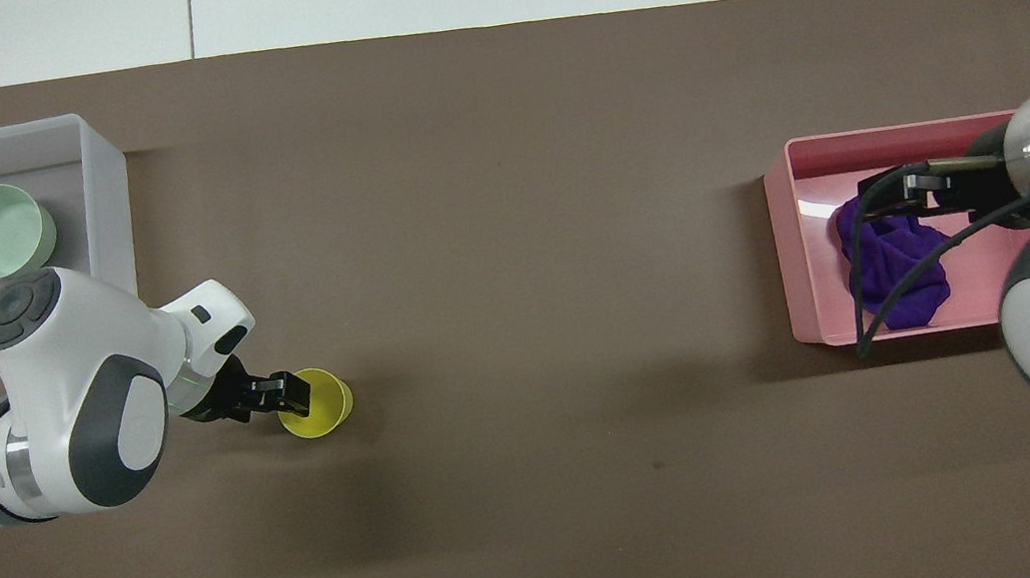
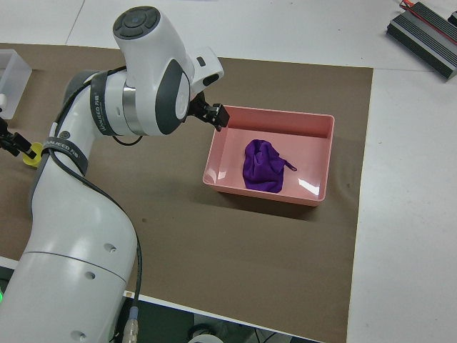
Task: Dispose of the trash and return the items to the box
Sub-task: 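Release the cloth and withdraw the right gripper while the left gripper grasps the cup, then carry the yellow cup with the left gripper into the clear box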
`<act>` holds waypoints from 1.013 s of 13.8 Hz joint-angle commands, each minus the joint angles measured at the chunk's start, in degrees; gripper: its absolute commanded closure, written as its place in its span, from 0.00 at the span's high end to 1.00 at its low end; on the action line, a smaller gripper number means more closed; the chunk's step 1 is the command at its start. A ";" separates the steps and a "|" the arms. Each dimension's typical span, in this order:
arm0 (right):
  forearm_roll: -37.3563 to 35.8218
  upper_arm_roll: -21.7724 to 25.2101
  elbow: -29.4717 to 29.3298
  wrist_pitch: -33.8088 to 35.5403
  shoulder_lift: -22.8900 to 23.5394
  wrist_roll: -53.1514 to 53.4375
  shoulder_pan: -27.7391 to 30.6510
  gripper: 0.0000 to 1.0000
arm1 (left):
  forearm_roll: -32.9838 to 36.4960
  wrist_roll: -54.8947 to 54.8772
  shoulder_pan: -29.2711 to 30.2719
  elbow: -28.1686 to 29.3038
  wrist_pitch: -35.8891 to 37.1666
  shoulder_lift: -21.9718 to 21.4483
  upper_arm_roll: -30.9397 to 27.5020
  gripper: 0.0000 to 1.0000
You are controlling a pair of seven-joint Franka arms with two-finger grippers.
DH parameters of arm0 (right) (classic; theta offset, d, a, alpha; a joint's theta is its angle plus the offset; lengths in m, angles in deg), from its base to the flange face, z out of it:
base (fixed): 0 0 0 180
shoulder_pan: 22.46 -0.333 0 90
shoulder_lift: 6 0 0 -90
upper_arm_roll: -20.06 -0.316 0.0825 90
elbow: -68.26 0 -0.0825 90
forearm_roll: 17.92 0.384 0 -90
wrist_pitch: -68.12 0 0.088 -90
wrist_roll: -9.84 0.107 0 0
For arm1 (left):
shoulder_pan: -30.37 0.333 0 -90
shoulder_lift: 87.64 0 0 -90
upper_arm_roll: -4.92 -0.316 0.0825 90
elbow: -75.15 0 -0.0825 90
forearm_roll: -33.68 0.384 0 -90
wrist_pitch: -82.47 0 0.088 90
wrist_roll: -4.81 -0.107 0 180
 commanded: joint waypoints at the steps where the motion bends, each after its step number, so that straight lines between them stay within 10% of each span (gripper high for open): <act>1: 0.56 0.54 -8.61 8.74 1.05 -3.20 1.13 1.00 | -1.85 0.03 -0.91 -0.09 -0.96 1.03 -0.59 0.00; 9: 0.39 1.25 -11.02 16.95 -0.53 -8.48 2.89 1.00 | 4.37 12.69 3.29 -19.74 19.23 -0.55 -1.47 0.00; 14: 0.39 1.16 -10.93 17.13 -0.62 -8.74 2.72 1.00 | 5.27 12.69 20.14 -32.49 21.02 2.76 -2.17 0.00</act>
